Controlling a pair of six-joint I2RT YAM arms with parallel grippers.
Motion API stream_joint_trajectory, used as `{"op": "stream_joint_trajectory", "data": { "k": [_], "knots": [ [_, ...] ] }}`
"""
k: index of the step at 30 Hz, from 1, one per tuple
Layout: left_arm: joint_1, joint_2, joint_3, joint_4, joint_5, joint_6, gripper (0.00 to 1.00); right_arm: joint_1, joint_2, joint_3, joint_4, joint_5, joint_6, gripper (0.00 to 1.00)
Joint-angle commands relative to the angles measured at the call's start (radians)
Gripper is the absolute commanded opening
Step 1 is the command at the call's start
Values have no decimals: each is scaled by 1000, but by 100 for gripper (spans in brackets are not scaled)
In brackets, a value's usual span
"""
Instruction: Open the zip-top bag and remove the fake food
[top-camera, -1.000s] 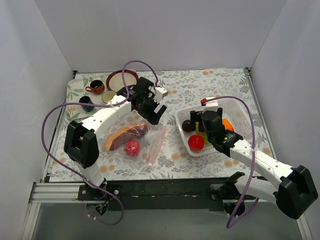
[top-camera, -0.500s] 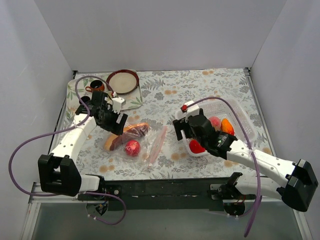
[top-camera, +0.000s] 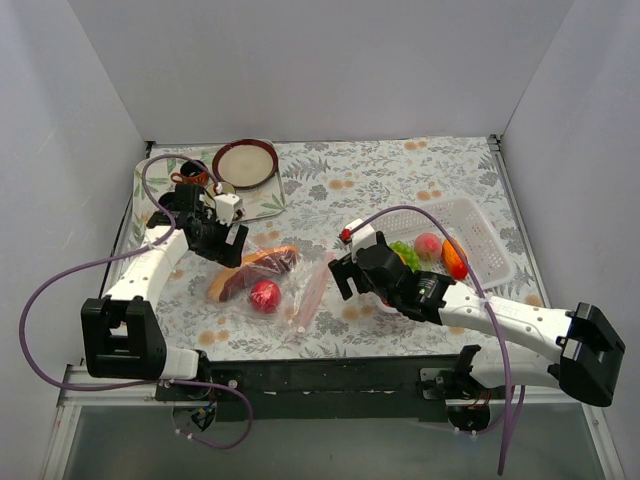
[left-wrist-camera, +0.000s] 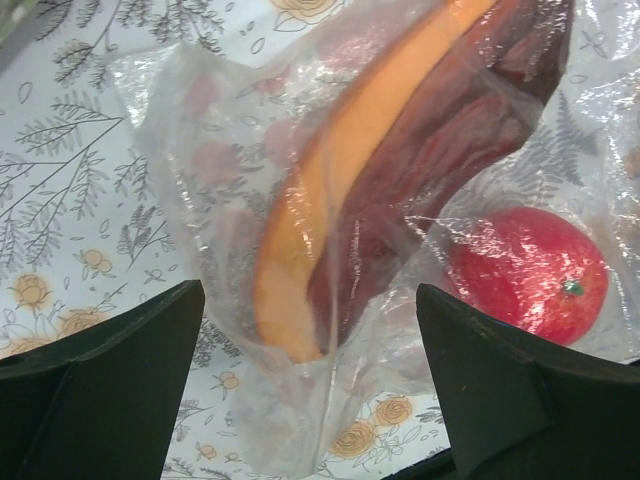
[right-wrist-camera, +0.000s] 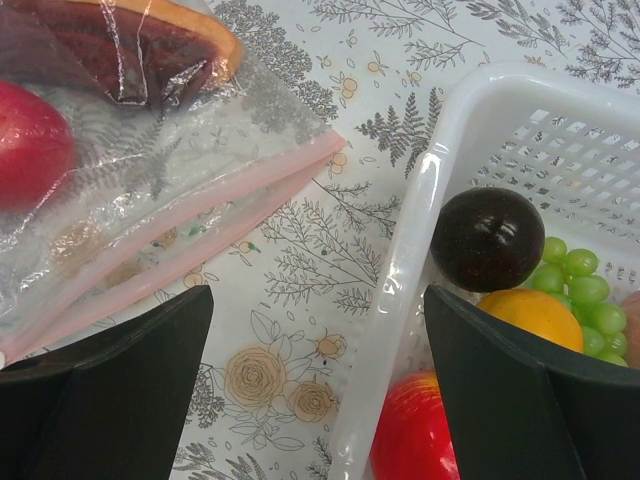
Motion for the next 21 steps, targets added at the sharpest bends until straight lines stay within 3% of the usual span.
{"op": "stream_joint_trajectory", "data": {
  "k": [1, 7, 14, 18, 21],
  "knots": [
    [40, -52, 27, 20, -7, 38, 89, 4, 13, -4, 54, -16, 5, 94],
    [69, -43, -63, 73, 2, 41, 88, 4, 50, 11, 56, -43, 5, 94],
    [119, 84, -123, 152, 45, 53, 87, 4, 23, 1, 36, -50, 13, 94],
    [123, 150, -77, 130, 120, 41, 71, 4, 12, -7, 30, -56, 25, 93],
    [123, 194, -25, 87, 193, 32, 40, 4, 7, -16, 31, -56, 36, 93]
  ]
}}
